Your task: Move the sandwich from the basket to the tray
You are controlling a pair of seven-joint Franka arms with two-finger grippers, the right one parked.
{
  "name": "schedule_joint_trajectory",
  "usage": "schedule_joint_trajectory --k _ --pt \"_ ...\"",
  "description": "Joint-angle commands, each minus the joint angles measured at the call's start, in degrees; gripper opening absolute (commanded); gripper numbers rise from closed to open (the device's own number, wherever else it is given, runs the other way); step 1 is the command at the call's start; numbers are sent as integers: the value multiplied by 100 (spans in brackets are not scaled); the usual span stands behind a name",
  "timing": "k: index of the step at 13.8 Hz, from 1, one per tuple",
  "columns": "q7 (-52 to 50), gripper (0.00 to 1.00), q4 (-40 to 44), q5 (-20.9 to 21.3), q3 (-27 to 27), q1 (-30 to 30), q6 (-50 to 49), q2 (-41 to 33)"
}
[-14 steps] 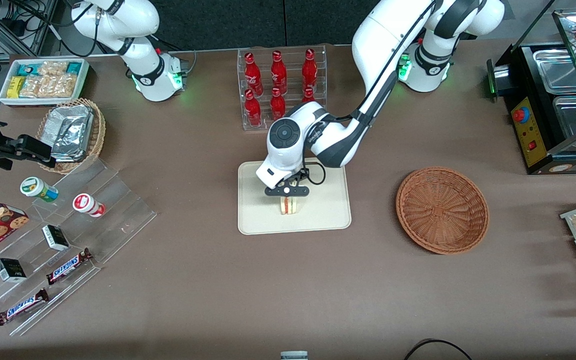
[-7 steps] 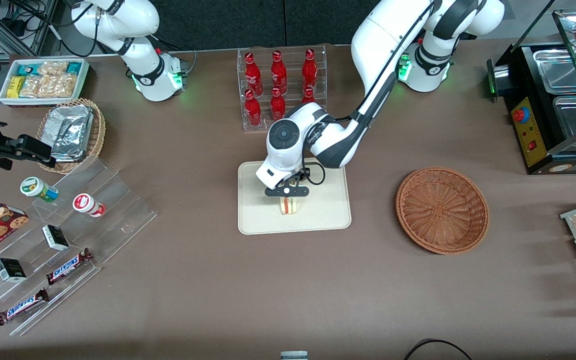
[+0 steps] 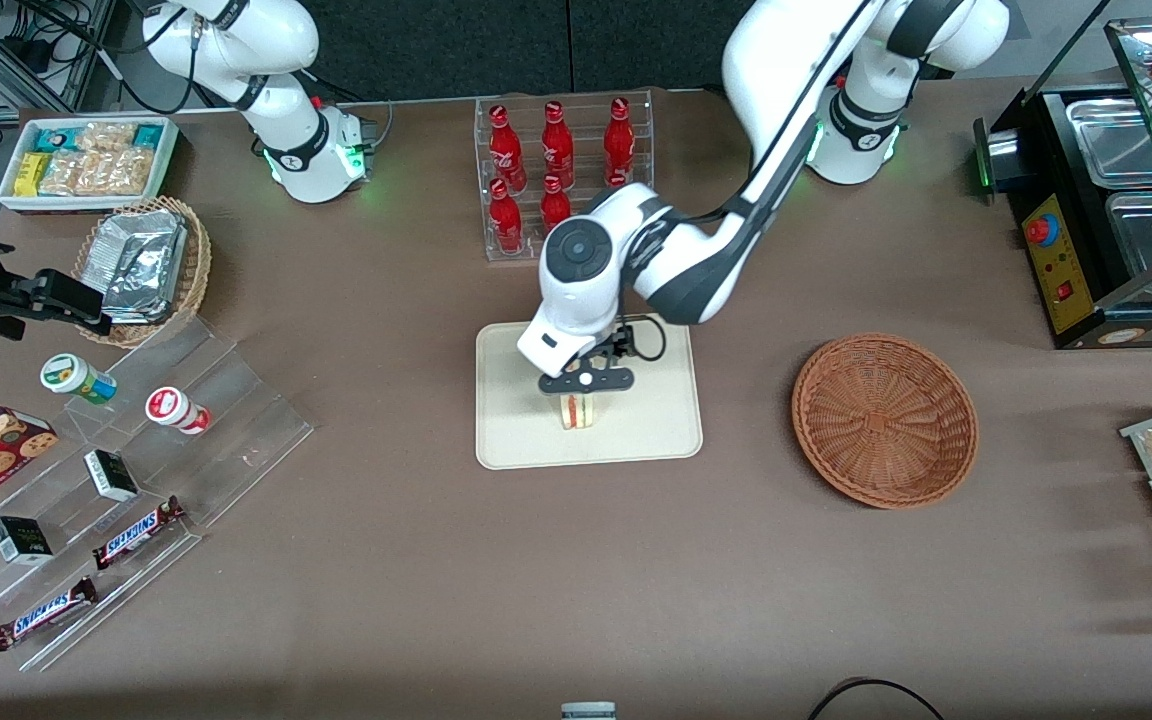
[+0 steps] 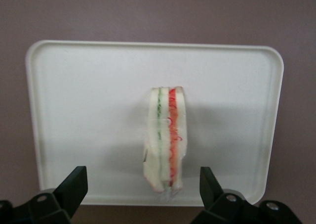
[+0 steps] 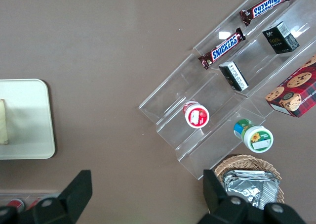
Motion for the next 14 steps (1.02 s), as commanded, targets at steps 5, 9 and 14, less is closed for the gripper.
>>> schedule_joint_trajectory --k 5,9,14 --pt "-11 100 -95 -39 3 802 -1506 -1275" --pt "628 100 -95 -47 3 1496 -2122 -1776" --pt "1913 100 -104 -47 3 2348 -2843 -2102"
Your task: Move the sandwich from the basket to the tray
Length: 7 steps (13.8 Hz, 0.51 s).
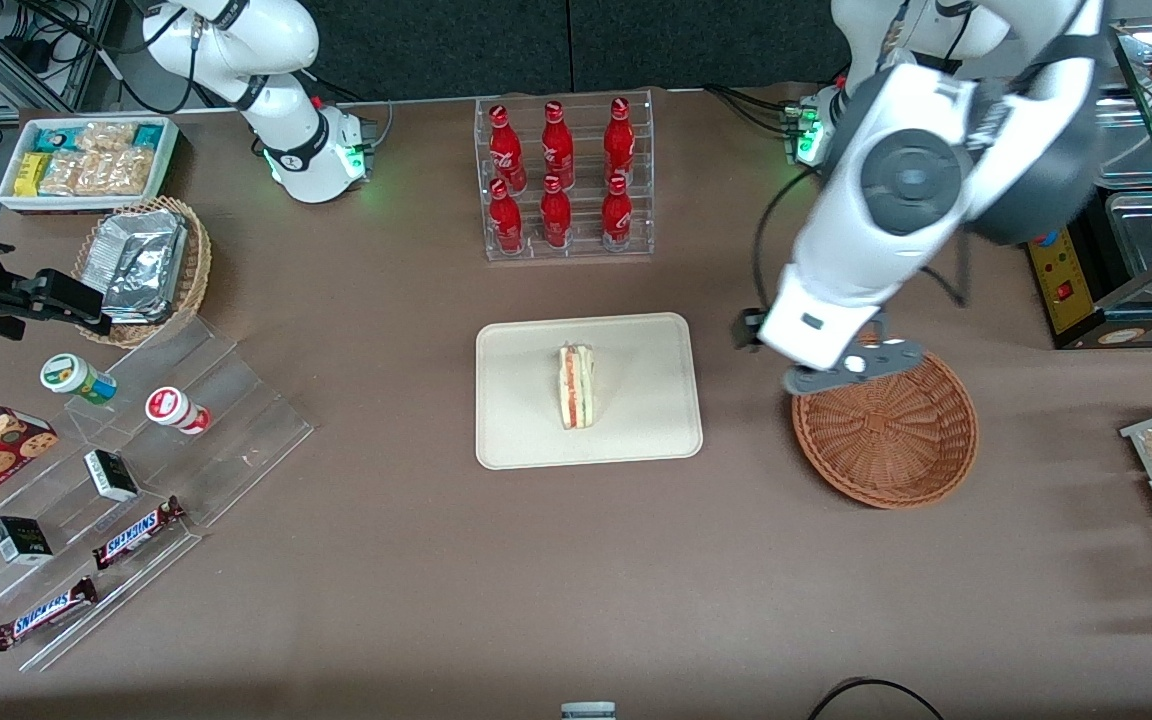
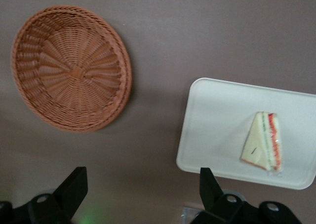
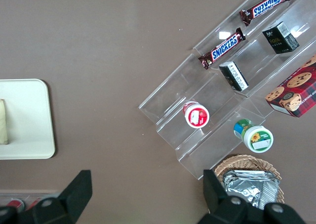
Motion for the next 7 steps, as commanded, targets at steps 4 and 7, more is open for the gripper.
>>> schedule_joint_trajectory --k 4,7 --pt "1663 100 -124 -44 -58 1053 -637 -496" --pt "2349 100 -167 -35 -58 1493 -805 -672"
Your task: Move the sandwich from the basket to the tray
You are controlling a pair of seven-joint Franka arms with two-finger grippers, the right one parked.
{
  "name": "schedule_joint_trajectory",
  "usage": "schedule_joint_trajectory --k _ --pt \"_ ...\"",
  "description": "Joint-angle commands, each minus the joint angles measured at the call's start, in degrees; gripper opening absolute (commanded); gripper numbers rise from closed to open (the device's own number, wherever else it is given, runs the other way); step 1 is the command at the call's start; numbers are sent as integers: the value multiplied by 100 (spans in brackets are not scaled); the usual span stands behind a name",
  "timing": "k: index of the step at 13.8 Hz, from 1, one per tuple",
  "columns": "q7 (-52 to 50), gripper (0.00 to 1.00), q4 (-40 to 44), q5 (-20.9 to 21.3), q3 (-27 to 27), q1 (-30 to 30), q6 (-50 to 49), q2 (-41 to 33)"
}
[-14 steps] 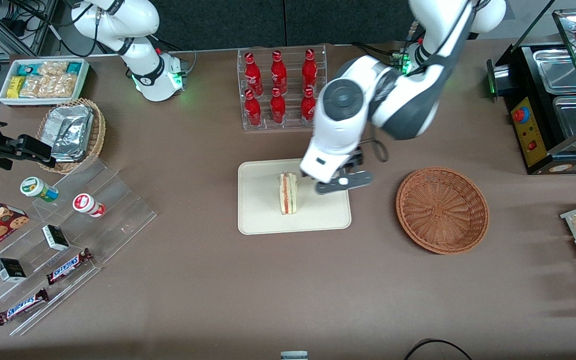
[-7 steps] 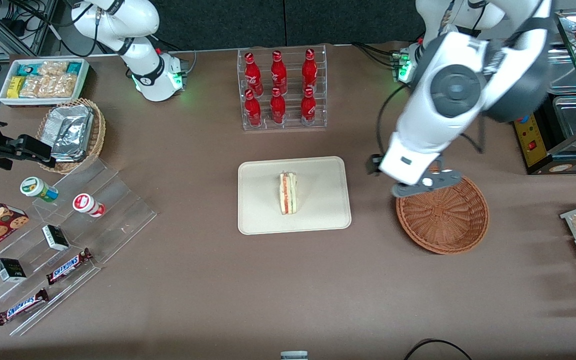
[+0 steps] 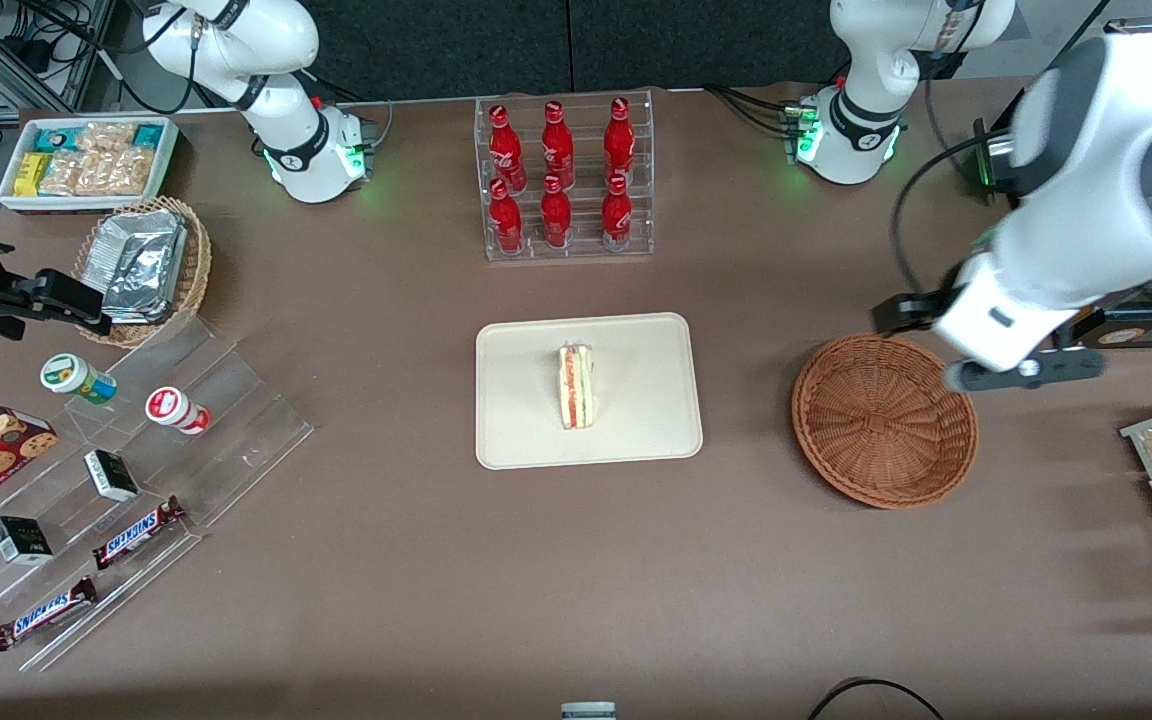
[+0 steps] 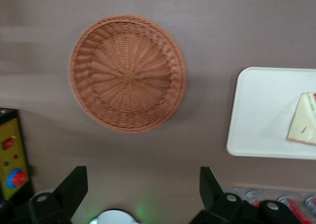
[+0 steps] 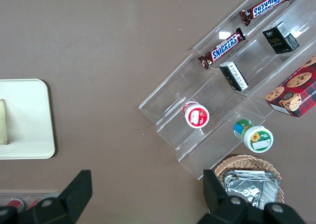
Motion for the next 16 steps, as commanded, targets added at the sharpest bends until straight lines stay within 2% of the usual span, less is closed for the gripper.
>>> schedule_joint_trajectory --k 1,4,8,16 --pt "513 100 -157 -8 -72 319 -180 -272" --pt "944 100 -253 36 269 347 -216 -483" --pt "1998 100 -297 36 691 382 -549 -834" --pt "1860 100 -192 53 754 356 -541 -809"
